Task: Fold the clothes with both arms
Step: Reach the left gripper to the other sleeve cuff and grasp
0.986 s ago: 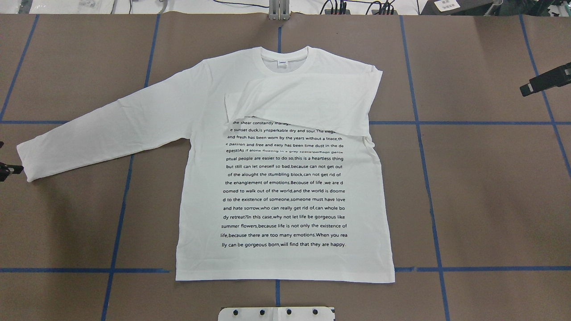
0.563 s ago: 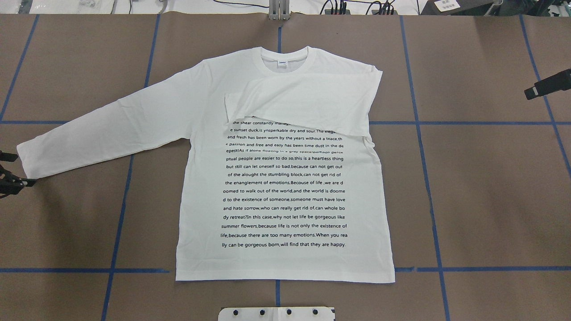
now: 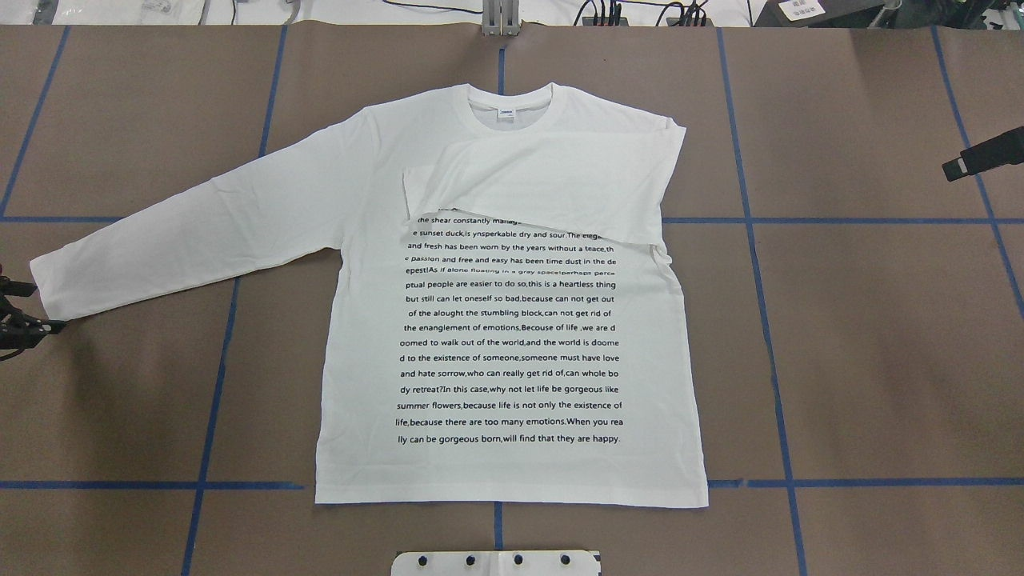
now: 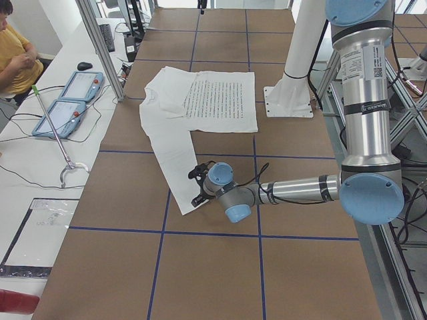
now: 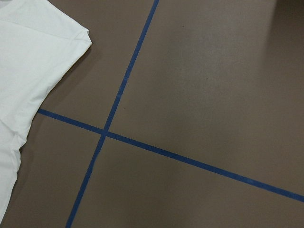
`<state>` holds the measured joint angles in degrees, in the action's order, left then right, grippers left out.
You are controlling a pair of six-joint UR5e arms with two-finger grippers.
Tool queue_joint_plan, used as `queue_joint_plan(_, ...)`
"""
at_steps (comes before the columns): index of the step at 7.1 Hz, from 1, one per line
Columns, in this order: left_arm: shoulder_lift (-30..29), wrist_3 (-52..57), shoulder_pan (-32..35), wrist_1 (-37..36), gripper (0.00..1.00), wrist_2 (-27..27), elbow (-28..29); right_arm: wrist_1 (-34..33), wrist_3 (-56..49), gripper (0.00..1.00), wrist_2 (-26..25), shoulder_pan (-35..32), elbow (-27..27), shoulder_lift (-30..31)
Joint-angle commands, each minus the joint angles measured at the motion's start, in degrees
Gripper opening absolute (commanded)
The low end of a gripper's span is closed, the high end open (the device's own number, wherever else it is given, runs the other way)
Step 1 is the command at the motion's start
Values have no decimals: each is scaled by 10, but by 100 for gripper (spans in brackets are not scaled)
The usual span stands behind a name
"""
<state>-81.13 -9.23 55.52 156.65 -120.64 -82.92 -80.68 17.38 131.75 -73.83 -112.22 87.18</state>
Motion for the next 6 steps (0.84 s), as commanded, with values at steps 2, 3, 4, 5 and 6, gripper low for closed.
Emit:
queue_joint_plan(2,0,0,-7,0,81,8,1,0,0,100,0,0,2,1)
queue_joint_plan(3,0,0,-9,0,81,9,4,0,0,100,0,0,3,1)
queue_joint_plan(4,0,0,-12,0,81,15,4,0,0,100,0,0,3,4)
queue_joint_plan(5,0,0,-16,0,81,21,5,0,0,100,0,0,3,4)
queue_joint_plan(6,0,0,-16,0,81,21,5,0,-1,100,0,0,3,4)
